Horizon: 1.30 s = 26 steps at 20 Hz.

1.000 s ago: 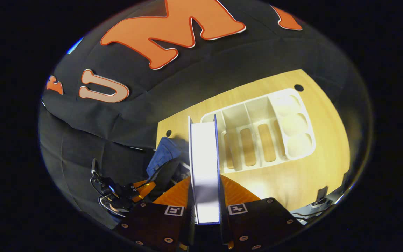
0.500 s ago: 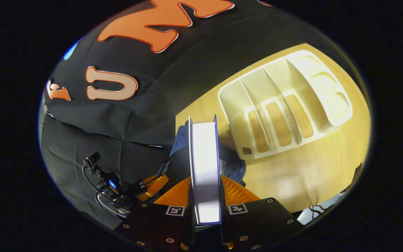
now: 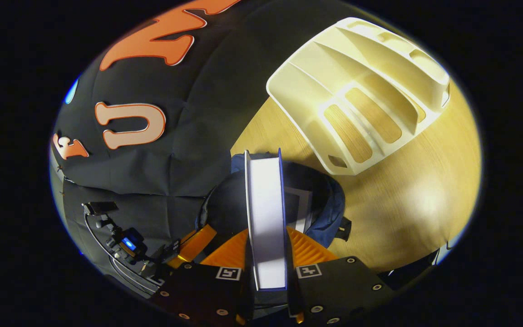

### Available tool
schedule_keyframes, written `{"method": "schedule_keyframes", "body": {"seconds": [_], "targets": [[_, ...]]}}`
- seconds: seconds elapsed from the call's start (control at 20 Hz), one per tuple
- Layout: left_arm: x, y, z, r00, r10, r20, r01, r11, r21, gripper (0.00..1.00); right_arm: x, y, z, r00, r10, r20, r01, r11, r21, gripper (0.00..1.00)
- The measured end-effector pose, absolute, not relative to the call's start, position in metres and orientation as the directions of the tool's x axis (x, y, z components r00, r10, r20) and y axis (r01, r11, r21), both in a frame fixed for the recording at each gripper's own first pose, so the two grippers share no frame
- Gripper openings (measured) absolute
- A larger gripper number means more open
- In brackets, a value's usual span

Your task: Open the schoolbag, grab two books from the bookshelf and put them into the schoolbag.

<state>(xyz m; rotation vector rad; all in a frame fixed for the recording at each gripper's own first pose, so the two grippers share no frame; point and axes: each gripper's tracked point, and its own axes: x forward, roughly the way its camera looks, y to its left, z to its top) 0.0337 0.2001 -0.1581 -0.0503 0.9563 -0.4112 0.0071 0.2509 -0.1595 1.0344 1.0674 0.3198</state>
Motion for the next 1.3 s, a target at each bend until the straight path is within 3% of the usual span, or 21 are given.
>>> {"method": "schedule_keyframes", "body": {"seconds": [0.4,0.6,0.65,0.7,1.15,1.3], "targets": [[0.030,0.194,-0.155,0.496,-0.361,-0.790,0.359,0.914,-0.192,0.01,0.015,0.321,-0.199,0.456,0.666,-0.590,0.226,0.555,0.800,0.29],[0.023,0.184,-0.154,0.487,-0.383,-0.785,0.381,0.902,-0.204,0.01,0.026,0.347,-0.206,0.493,0.657,-0.570,0.220,0.540,0.812,0.29],[0.020,0.183,-0.155,0.482,-0.384,-0.788,0.391,0.899,-0.199,0.01,0.028,0.352,-0.210,0.490,0.663,-0.566,0.217,0.536,0.816,0.18],[0.024,0.178,-0.160,0.485,-0.382,-0.786,0.395,0.898,-0.192,0.01,0.028,0.355,-0.214,0.487,0.669,-0.562,0.224,0.526,0.820,0.29],[0.010,0.156,-0.134,0.472,-0.373,-0.799,0.421,0.891,-0.167,0.01,0.039,0.372,-0.229,0.494,0.669,-0.556,0.238,0.511,0.826,0.33],[0.007,0.162,-0.129,0.471,-0.387,-0.793,0.391,0.897,-0.206,0.01,0.038,0.375,-0.237,0.444,0.672,-0.593,0.264,0.534,0.803,0.37]]}}
